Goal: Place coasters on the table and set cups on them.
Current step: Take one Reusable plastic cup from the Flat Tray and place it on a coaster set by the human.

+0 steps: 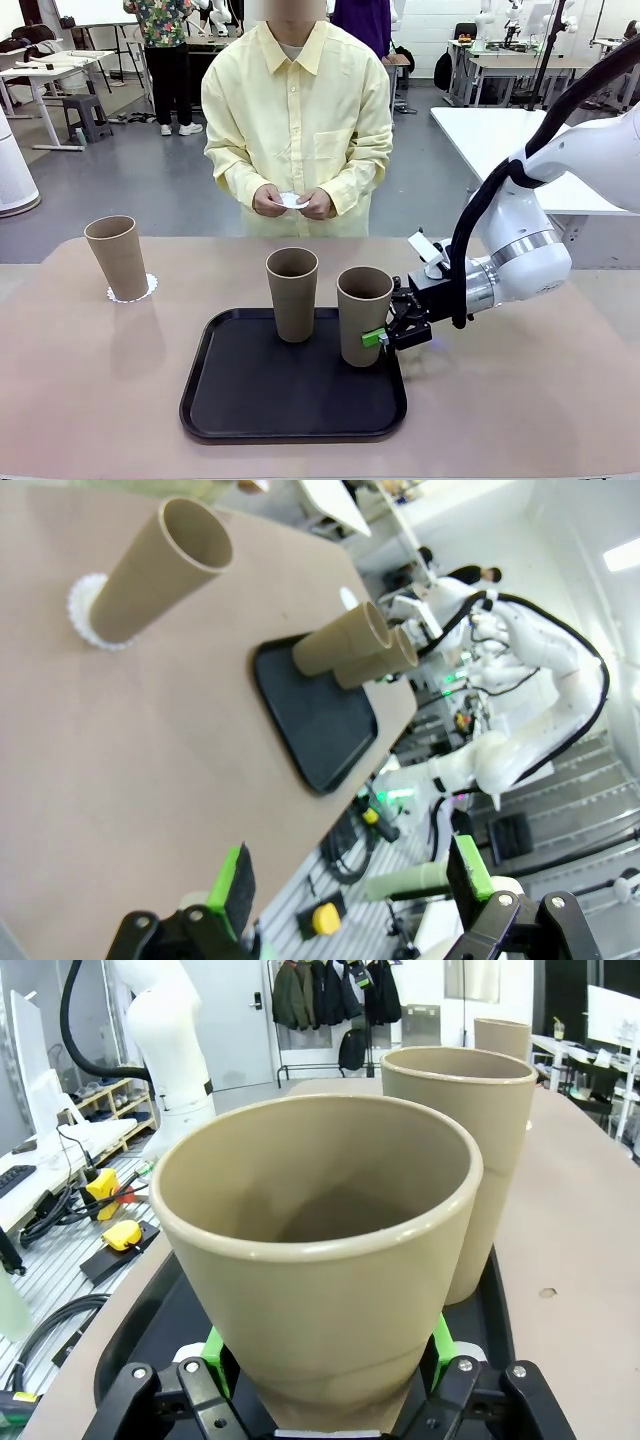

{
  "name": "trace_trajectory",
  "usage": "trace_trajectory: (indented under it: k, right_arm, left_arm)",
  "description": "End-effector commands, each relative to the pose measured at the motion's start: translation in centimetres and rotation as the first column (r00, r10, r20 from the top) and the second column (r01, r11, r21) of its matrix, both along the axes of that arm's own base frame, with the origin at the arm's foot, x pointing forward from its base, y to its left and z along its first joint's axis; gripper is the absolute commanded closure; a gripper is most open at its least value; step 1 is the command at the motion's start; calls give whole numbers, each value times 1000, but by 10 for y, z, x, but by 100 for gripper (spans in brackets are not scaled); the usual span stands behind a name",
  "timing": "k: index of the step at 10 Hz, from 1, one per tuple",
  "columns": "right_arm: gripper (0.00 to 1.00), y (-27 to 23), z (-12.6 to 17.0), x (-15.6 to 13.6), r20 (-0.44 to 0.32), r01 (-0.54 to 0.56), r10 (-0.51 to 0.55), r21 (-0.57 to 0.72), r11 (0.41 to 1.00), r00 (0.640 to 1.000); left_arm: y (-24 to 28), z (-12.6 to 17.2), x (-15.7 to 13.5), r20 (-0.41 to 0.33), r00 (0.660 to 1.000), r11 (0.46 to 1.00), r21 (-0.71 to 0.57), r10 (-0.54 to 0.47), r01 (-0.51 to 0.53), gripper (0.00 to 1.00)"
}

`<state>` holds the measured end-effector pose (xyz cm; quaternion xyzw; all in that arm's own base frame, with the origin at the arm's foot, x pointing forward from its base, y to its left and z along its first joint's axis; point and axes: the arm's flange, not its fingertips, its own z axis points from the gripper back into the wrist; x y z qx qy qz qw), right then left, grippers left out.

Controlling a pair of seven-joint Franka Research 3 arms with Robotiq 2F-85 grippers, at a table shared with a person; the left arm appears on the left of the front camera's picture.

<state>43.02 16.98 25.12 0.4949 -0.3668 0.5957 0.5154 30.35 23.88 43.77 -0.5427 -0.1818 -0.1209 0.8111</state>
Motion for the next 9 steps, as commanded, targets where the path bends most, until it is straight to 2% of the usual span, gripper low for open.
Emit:
trace_trajectory:
  k: [1, 3, 5, 7, 8, 9]
  right_arm:
    - [100, -11, 42, -15, 17, 68, -68, -21, 997, 998]
    - [100, -41, 111, -38, 49, 162, -160, -26, 986, 986]
    - [100, -70, 163, -48, 61, 254, -253, -20, 967, 966]
    - [100, -86, 185, -49, 34, 311, -310, -37, 950, 950]
    - [100, -87, 180, -46, -1, 364, -366, -93, 927, 931]
    - [100, -87, 191, -45, 70, 289, -287, -9, 957, 955]
  left_arm:
    - [0, 2, -1, 5, 1000, 1000, -9, 1, -1, 0]
    - [0, 2, -1, 5, 1000, 1000, -9, 1, -1, 0]
    - [0, 2, -1, 5, 1000, 1000, -9, 1, -1, 0]
    - [0, 2, -1, 5, 1000, 1000, -9, 1, -1, 0]
    - [0, 2, -1, 5, 1000, 1000, -9, 1, -1, 0]
    - [0, 2, -1, 5, 1000, 1000, -9, 1, -1, 0]
